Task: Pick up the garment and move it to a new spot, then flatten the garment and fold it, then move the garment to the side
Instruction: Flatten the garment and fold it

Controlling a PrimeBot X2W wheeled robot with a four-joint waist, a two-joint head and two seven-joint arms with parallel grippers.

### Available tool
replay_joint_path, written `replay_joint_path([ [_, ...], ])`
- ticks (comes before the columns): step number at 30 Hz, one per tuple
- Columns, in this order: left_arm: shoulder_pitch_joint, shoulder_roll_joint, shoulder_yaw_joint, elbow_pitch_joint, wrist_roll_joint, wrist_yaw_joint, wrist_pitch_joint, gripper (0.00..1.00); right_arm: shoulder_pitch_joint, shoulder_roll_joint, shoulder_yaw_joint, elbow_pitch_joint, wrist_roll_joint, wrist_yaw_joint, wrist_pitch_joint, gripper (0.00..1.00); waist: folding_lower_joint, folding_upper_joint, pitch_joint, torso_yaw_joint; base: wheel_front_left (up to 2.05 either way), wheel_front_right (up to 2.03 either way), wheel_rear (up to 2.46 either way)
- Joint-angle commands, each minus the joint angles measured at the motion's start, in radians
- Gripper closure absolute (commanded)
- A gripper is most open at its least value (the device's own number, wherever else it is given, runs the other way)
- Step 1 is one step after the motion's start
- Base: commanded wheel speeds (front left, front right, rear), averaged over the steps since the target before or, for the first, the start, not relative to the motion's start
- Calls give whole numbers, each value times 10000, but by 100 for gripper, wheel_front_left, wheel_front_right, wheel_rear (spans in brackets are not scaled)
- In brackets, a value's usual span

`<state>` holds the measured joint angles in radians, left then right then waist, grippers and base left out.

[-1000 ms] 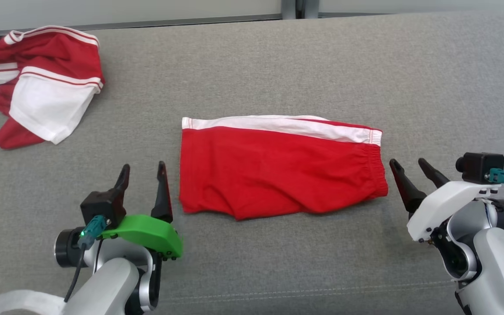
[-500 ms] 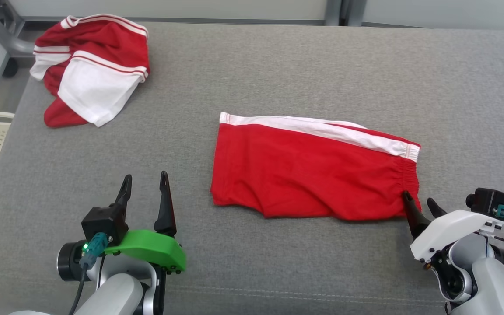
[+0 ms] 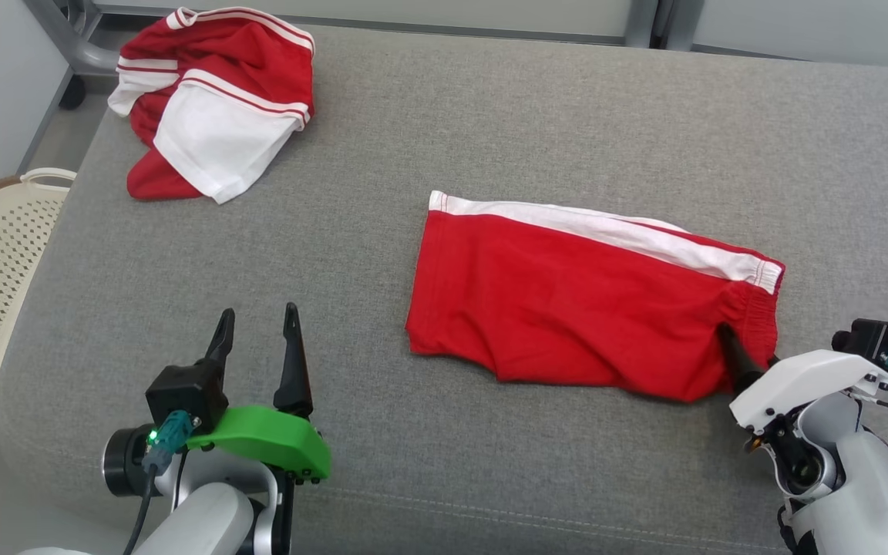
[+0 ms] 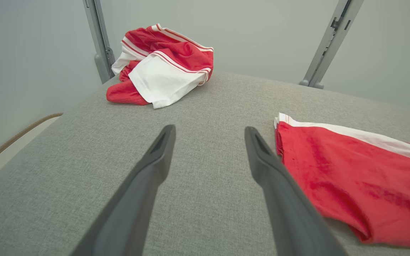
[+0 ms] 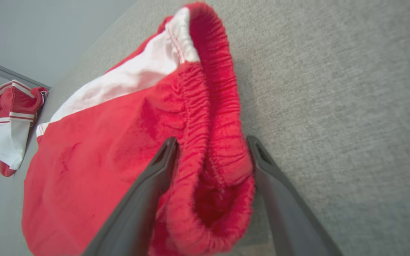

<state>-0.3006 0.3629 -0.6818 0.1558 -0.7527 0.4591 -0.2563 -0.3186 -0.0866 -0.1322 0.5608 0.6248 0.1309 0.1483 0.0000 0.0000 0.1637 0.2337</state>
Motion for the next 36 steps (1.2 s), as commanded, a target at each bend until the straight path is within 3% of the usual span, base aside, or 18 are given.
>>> replay_joint_path([
  [1, 112, 4, 22, 1, -27, 4, -21, 0, -81, -86, -12, 108, 66, -3, 27, 13, 0, 0, -13, 27, 0, 0, 0],
  [2, 116, 5, 20, 7, -33, -10, -23, 0, -154, -137, -6, 238, 122, -3, -6, 36, 0, 0, -24, 45, 0, 0, 0],
  [3, 117, 4, 14, 15, -35, -21, -25, 0, -235, -172, -4, 378, 185, -3, -71, 53, 0, 0, -35, 61, 0, 0, 0],
  [5, 124, 2, 5, 30, -45, -46, -28, 0, -400, -188, 36, 548, 394, -2, -166, 70, 0, 0, -59, 90, 0, 0, 0],
  [7, 143, 13, -2, 40, -51, -45, -30, 0, -513, -226, 149, 633, 719, -2, -219, 100, 0, 0, -86, 97, 0, 0, 0],
  [15, 285, 141, -15, -3, -109, -3, 6, 0, -463, -746, 833, 493, 1858, -2, -243, 100, 0, 0, -233, -70, 0, 0, 0],
  [21, 247, 205, -62, -171, -67, 70, 62, 0, -576, -1562, 991, 238, 2363, -2, -75, 100, 0, 0, -257, -371, 0, 0, 0],
  [30, 141, 153, -131, -395, -40, 77, 125, 0, -1089, -2778, 771, 328, 1983, -2, 459, 100, 0, 0, -218, -766, 0, 0, 0],
  [36, 79, 112, -152, -466, -51, 12, 96, 0, -1539, -2761, 1215, 13, 1427, -2, 1138, 100, 0, 0, -259, -928, 0, 0, 0],
])
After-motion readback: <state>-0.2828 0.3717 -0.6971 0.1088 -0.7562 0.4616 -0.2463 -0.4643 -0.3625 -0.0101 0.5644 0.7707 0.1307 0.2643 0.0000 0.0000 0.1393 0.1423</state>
